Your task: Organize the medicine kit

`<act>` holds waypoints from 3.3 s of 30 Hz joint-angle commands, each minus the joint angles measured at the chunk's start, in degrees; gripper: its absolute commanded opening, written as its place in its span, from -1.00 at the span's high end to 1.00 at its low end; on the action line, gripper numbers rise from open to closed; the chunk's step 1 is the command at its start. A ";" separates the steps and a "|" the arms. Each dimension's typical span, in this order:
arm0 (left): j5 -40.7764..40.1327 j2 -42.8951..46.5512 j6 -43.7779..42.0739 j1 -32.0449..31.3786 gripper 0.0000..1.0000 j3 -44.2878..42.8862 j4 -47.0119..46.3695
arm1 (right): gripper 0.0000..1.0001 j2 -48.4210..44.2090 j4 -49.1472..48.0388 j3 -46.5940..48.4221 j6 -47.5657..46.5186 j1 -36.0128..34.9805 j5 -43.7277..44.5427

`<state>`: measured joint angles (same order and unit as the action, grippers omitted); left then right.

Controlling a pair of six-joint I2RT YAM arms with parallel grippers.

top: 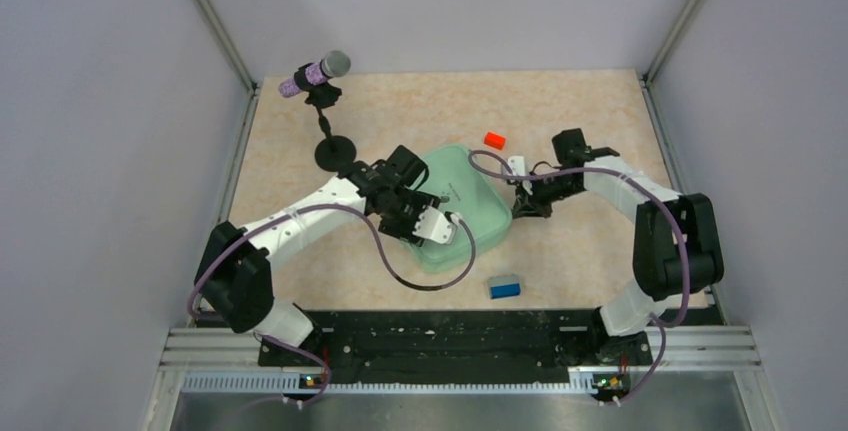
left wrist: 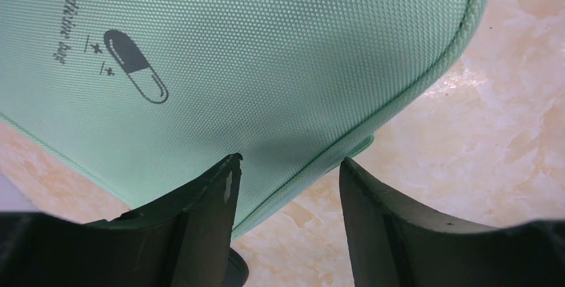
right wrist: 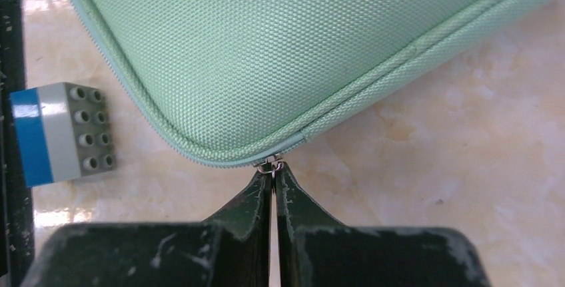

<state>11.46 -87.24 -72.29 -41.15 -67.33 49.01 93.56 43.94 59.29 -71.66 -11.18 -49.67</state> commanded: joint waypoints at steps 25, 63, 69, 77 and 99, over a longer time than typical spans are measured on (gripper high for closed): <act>-20.08 3.93 71.34 4.99 -0.46 0.44 -29.75 | 1.00 -3.58 -31.26 1.05 34.63 -3.52 36.29; 3.07 31.10 67.00 22.82 -0.11 15.56 -14.99 | 1.00 3.57 -47.67 0.34 28.56 -25.03 30.84; -6.88 24.73 80.47 28.28 -0.18 19.55 -21.37 | 1.00 -0.06 -47.43 -2.67 28.00 -25.04 31.40; 2.94 18.54 83.45 31.20 -0.25 22.42 -27.73 | 1.00 -3.51 -48.13 -7.53 26.90 -25.01 32.11; 8.88 40.38 81.17 28.26 -0.12 24.08 -22.78 | 1.00 7.99 -50.27 2.33 25.67 -20.93 31.96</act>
<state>32.40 -49.12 9.91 -12.91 -35.42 22.83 100.57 -4.12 59.81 -46.22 -31.33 -15.75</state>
